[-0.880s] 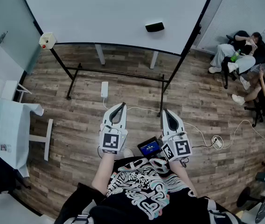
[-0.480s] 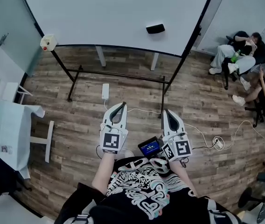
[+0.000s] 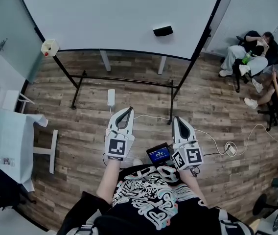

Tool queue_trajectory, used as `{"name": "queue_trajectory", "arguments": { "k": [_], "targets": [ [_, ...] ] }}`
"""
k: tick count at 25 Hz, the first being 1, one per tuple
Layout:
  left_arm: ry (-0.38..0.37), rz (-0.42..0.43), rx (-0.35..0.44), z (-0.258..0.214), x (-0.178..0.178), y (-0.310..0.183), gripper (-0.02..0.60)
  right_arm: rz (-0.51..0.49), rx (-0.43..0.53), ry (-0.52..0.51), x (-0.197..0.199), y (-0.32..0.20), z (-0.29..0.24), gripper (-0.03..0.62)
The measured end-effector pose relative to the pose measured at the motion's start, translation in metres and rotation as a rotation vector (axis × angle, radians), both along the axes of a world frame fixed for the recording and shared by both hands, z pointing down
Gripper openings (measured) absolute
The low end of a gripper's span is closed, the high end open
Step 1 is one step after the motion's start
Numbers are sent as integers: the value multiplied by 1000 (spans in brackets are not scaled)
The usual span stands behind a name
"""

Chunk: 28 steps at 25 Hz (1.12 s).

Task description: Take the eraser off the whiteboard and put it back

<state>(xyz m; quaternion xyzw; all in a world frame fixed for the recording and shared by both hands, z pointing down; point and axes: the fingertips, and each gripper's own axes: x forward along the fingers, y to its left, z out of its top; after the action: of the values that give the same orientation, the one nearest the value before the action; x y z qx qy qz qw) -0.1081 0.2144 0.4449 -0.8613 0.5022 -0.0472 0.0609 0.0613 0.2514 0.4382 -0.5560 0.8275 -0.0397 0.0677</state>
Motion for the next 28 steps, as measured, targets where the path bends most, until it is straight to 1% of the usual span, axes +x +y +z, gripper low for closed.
{"name": "queue_trajectory", "arguments": {
  "k": [4, 9, 12, 18, 21, 25, 28],
  "targets": [
    [10, 18, -13, 4, 1, -6, 14, 24, -10, -9, 3, -7, 4, 14],
    [-7, 28, -14, 8, 3, -24, 14, 38, -7, -14, 3, -23, 6, 14],
    [-13, 28, -10, 10, 4, -40, 14, 40, 0, -21, 6, -41, 7, 14],
    [-23, 18, -12, 15, 0, -89, 13, 44, -1, -28, 9, -91, 7, 14],
    [-30, 15, -8, 12, 2, -118, 14, 47, -23, -35, 12, -122, 12, 14],
    [-34, -3, -45, 13, 6, -160, 14, 20, -36, -30, 13, -166, 12, 14],
    [-26, -23, -51, 11, 7, -191, 14, -5, -32, -9, 12, -200, 8, 14]
  ]
}}
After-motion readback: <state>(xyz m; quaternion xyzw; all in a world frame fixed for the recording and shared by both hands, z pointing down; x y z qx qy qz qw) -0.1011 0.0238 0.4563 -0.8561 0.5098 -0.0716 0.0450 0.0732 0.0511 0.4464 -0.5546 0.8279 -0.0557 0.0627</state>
